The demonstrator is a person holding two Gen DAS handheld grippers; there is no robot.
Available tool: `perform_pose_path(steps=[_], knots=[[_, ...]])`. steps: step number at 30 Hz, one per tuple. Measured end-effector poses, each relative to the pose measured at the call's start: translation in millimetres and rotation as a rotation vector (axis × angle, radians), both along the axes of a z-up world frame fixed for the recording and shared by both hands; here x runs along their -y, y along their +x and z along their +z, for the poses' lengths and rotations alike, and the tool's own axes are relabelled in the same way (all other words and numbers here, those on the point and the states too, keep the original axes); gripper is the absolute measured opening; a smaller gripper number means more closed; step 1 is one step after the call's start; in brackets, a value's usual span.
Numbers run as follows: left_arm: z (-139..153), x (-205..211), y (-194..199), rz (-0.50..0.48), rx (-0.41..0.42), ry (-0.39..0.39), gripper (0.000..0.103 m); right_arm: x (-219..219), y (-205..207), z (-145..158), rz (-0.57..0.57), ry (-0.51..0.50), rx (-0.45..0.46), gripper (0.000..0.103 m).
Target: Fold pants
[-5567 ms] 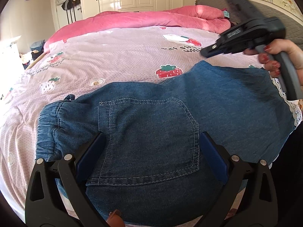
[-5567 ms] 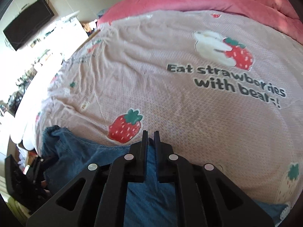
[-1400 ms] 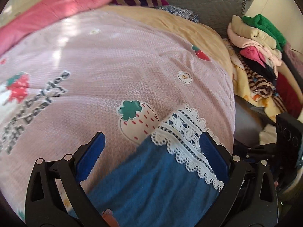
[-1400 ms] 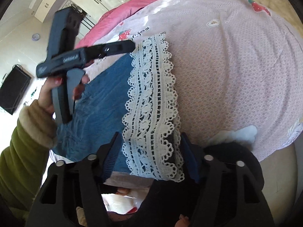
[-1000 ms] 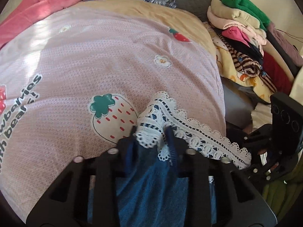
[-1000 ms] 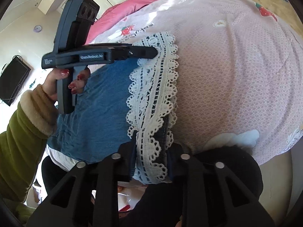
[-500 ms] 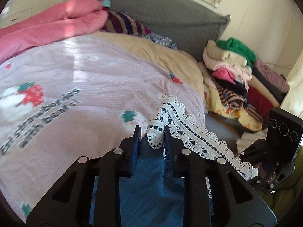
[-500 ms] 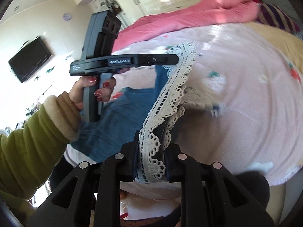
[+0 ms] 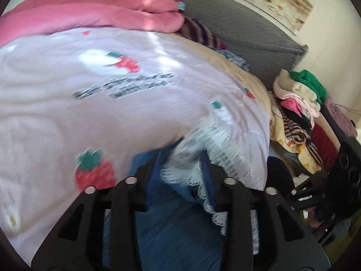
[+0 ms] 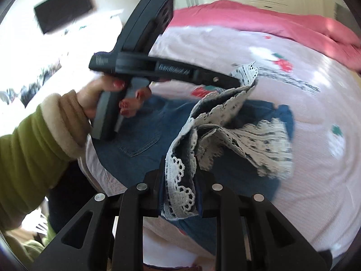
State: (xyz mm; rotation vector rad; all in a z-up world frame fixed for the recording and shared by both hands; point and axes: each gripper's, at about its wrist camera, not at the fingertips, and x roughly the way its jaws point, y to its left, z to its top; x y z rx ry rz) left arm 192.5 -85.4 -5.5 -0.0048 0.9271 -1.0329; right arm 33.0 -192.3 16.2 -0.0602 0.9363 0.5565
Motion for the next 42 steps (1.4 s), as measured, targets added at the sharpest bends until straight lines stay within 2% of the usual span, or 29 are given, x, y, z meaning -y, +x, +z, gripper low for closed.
perform_pose_path(steps=[3, 5, 6, 7, 9, 10, 13, 15, 17, 19, 21, 24, 27, 30, 33, 35, 36, 37, 38, 39, 42], knots=[[-0.6, -21.9, -0.4, 0.044, 0.0, 0.002, 0.05, -25.1, 2.6, -15.9, 0.034, -0.062, -0.013, 0.02], [3.6, -36.0, -0.3, 0.092, 0.004, -0.021, 0.061, -36.5, 2.7, -24.1, 0.043, -0.092, -0.016, 0.023], [6.4, -43.8, -0.3, 0.113, 0.008, -0.041, 0.066, -44.6, 1.4, -26.5, 0.05, -0.097, -0.011, 0.028], [9.4, -48.5, -1.2, 0.129, 0.014, -0.054, 0.067, -51.0, -0.8, -28.0, 0.063, -0.096, -0.006, 0.041], [18.2, -59.9, -4.7, 0.184, 0.031, -0.083, 0.071, -56.9, -9.4, -27.5, 0.099, -0.073, 0.007, 0.057], [23.3, -66.1, -8.5, 0.22, 0.048, -0.091, 0.072, -58.7, -15.2, -25.1, 0.122, -0.058, 0.019, 0.06], [35.0, -79.4, -23.9, 0.288, 0.086, -0.107, 0.073, -51.0, -31.0, -13.6, 0.166, 0.006, 0.04, 0.059], [39.4, -85.1, -36.9, 0.329, 0.103, -0.096, 0.076, -33.1, -35.7, -3.7, 0.134, 0.042, 0.049, 0.059], [42.7, -88.0, -55.4, 0.379, 0.137, -0.05, 0.078, -8.4, -36.0, 6.7, 0.074, 0.093, 0.053, 0.06], [44.8, -89.3, -74.1, 0.404, 0.158, -0.033, 0.079, 16.8, -29.0, 13.9, -0.012, 0.117, 0.06, 0.066], [45.5, -91.5, -93.8, 0.412, 0.155, -0.046, 0.081, 45.4, -17.7, 16.8, -0.116, 0.118, 0.056, 0.067], [44.1, -87.0, -124.1, 0.398, 0.161, -0.058, 0.082, 75.0, 1.4, 9.5, -0.22, 0.146, -0.007, 0.067], [41.0, -69.1, -152.4, 0.366, 0.24, 0.018, 0.083, 87.8, 18.9, 1.8, -0.254, 0.214, -0.066, 0.067], [29.4, -50.2, -171.1, 0.333, 0.246, 0.056, 0.083, 89.4, 33.2, -3.0, -0.267, 0.214, -0.078, 0.067], [14.7, -33.7, -186.5, 0.303, 0.267, 0.108, 0.083, 85.0, 40.9, -8.4, -0.263, 0.201, -0.089, 0.062], [5.4, -25.5, -192.1, 0.304, 0.29, 0.162, 0.083, 84.5, 44.8, -11.2, -0.251, 0.19, -0.1, 0.052], [2.7, -24.7, -194.2, 0.302, 0.292, 0.169, 0.082, 82.1, 47.0, -14.3, -0.237, 0.175, -0.11, 0.038], [-0.1, -23.1, -196.7, 0.303, 0.3, 0.178, 0.08, 80.3, 47.3, -17.7, -0.219, 0.156, -0.116, 0.019], [-1.6, -22.1, -198.7, 0.302, 0.303, 0.183, 0.071, 79.0, 46.8, -20.1, -0.213, 0.142, -0.121, 0.012], [-3.7, -20.5, -201.4, 0.287, 0.304, 0.187, 0.066, 79.2, 47.0, -21.0, -0.215, 0.151, -0.128, 0.011], [-12.6, -16.3, -201.1, 0.265, 0.279, 0.211, 0.064, 76.9, 50.2, -9.9, -0.204, 0.225, -0.122, 0.01]])
